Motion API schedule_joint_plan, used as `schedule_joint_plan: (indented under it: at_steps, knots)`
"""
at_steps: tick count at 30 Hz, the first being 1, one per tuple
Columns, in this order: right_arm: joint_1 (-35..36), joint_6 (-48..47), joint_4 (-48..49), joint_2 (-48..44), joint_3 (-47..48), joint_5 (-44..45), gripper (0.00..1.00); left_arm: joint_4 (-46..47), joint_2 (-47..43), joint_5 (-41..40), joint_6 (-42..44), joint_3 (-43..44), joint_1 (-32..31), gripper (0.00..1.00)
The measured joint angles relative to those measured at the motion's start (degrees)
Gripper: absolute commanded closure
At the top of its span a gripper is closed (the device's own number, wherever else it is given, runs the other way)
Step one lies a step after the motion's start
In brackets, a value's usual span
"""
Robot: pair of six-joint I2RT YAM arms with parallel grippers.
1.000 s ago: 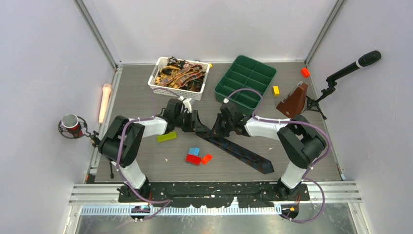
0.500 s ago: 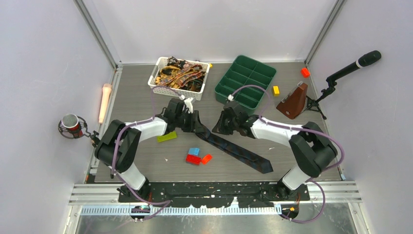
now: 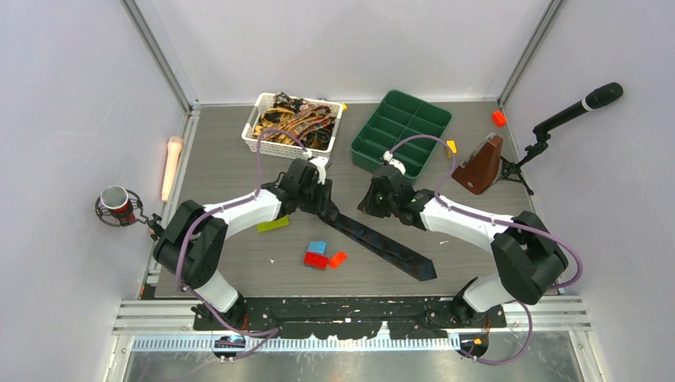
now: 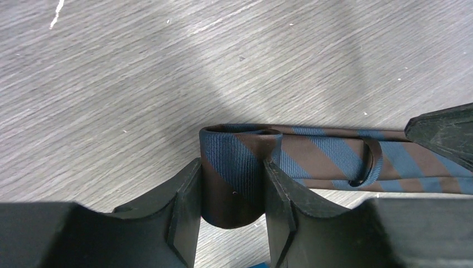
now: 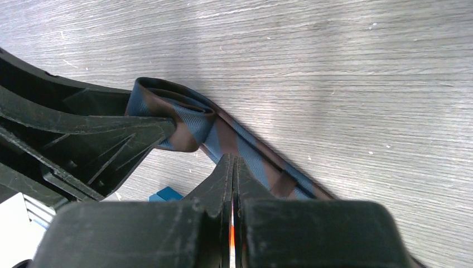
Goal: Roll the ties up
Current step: Roll the tie at the center of the board.
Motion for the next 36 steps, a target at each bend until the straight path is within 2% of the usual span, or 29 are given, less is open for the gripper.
schedule_joint_plan:
  at_steps: [13,25,36]
  knots:
    - [0.00,-0.50,-1.36,0.00,0.00,1.25,1.00,-4.33,-0.42,-14.14,4.59,2.27,-4.13,0.62]
    - [0.00,-0.61,-1.44,-0.39,-0.07,2.19,1.00,-9.38,-0.31,-29.14,9.79,4.63,-11.47,0.63]
    - [0.00,-0.55,-1.68,-3.98,-1.79,5.01,1.00,-10.51,4.37,-40.76,13.99,6.84,-18.38,0.62]
